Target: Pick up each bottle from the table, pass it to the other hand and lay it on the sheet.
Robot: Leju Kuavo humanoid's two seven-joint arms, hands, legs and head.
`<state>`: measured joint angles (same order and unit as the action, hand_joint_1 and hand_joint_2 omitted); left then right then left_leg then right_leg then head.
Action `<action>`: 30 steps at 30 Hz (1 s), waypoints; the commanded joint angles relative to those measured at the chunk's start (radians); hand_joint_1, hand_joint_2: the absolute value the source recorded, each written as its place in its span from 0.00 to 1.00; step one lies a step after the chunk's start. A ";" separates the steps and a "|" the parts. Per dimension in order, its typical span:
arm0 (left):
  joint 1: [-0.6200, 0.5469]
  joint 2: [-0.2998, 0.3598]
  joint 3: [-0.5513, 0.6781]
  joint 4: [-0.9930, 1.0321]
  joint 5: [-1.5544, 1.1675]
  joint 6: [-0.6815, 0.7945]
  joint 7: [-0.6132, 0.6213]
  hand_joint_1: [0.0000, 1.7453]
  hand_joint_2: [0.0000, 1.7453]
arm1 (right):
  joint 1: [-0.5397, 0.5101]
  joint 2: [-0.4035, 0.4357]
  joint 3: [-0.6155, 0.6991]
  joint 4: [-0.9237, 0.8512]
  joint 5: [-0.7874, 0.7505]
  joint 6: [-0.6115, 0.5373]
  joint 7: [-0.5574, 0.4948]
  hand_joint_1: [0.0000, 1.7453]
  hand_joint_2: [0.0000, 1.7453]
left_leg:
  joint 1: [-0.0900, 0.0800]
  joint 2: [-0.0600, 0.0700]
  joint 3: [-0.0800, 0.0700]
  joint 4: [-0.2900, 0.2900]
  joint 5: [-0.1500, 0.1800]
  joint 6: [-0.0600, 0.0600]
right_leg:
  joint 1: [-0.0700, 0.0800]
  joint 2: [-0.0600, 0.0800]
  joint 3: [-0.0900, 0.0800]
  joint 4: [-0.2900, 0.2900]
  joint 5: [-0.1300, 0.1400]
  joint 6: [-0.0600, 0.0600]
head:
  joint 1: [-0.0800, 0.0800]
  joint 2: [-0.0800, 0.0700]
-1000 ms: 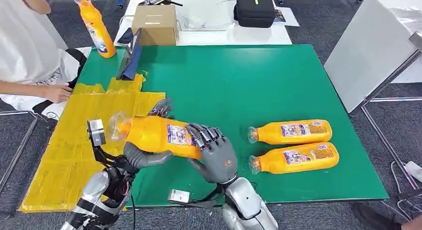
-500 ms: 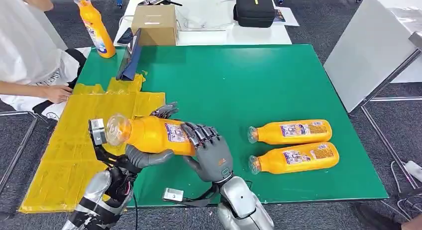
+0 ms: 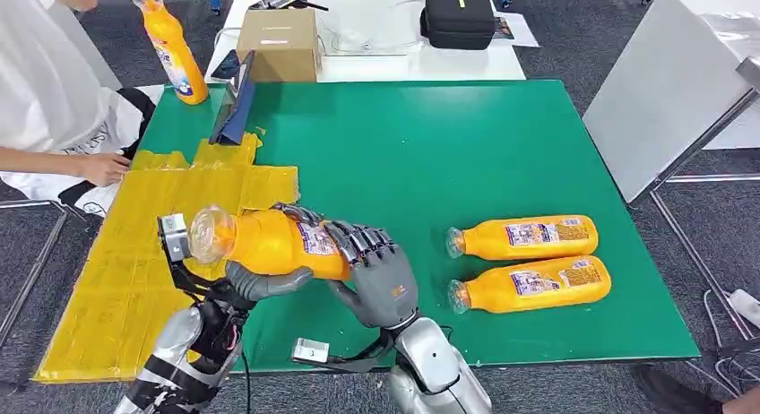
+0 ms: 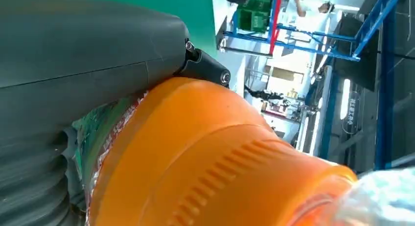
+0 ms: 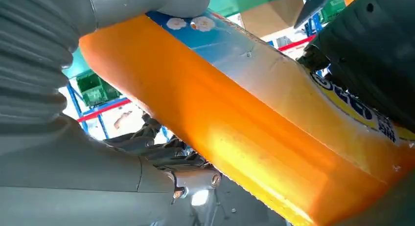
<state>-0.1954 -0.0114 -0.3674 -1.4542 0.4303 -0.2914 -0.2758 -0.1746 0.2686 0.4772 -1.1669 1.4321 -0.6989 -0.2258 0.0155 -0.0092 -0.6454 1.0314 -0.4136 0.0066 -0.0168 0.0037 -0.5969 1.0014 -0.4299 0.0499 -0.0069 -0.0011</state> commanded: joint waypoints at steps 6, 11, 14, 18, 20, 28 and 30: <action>-0.018 -0.024 0.021 -0.022 -0.125 0.145 -0.063 1.00 1.00 | 0.067 0.032 -0.080 -0.038 -0.310 0.001 -0.261 0.06 1.00 | 0.001 -0.002 0.004 -0.001 -0.001 0.001 | 0.001 -0.003 0.006 -0.002 -0.002 -0.002 | 0.000 0.000; -0.024 -0.024 0.061 -0.045 -0.191 0.222 -0.073 1.00 1.00 | 0.076 -0.047 0.025 -0.157 -0.482 0.001 -0.220 0.00 1.00 | 0.000 0.001 0.001 0.000 -0.001 0.000 | 0.001 0.000 0.002 0.000 -0.001 -0.001 | 0.000 0.000; -0.024 -0.026 0.061 -0.042 -0.191 0.222 -0.073 1.00 1.00 | 0.073 -0.049 0.029 -0.152 -0.483 0.001 -0.213 0.00 1.00 | 0.000 -0.002 0.001 0.000 0.000 0.000 | 0.001 -0.002 0.002 -0.001 -0.001 -0.001 | 0.000 0.000; -0.024 -0.026 0.061 -0.042 -0.191 0.222 -0.073 1.00 1.00 | 0.073 -0.049 0.029 -0.152 -0.483 0.001 -0.213 0.00 1.00 | 0.000 0.000 0.002 -0.001 -0.001 0.001 | 0.001 0.000 0.003 -0.001 -0.001 -0.001 | 0.000 0.000; -0.031 -0.021 0.079 -0.035 -0.232 0.280 -0.082 1.00 1.00 | 0.083 -0.064 0.050 -0.215 -0.690 0.002 -0.276 0.00 1.00 | 0.000 -0.001 0.002 -0.001 -0.001 0.001 | 0.001 -0.002 0.004 -0.001 -0.001 -0.002 | 0.000 0.000; -0.218 -0.058 0.228 0.175 -0.878 0.873 -0.083 1.00 1.00 | 0.107 -0.123 0.050 -0.519 -0.883 0.046 -0.284 0.00 1.00 | 0.001 -0.004 0.002 0.000 0.000 0.001 | 0.001 -0.005 0.003 0.000 -0.001 -0.002 | -0.001 0.000; -0.279 -0.048 0.215 0.288 -1.184 0.966 0.007 1.00 1.00 | 0.096 -0.128 0.045 -0.540 -0.876 0.026 -0.288 0.00 1.00 | 0.000 -0.003 0.001 0.000 0.000 0.000 | 0.001 -0.004 0.002 0.000 -0.001 -0.001 | -0.002 0.000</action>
<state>-0.2624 -0.0424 -0.2204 -1.4866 -0.2722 0.4911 -0.3921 -0.0525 0.2155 0.5047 -1.5504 0.5573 -0.6489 -0.5100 0.0156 -0.0100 -0.6460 1.0314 -0.4134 0.0066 -0.0166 0.0035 -0.5974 1.0014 -0.4298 0.0499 -0.0084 -0.0011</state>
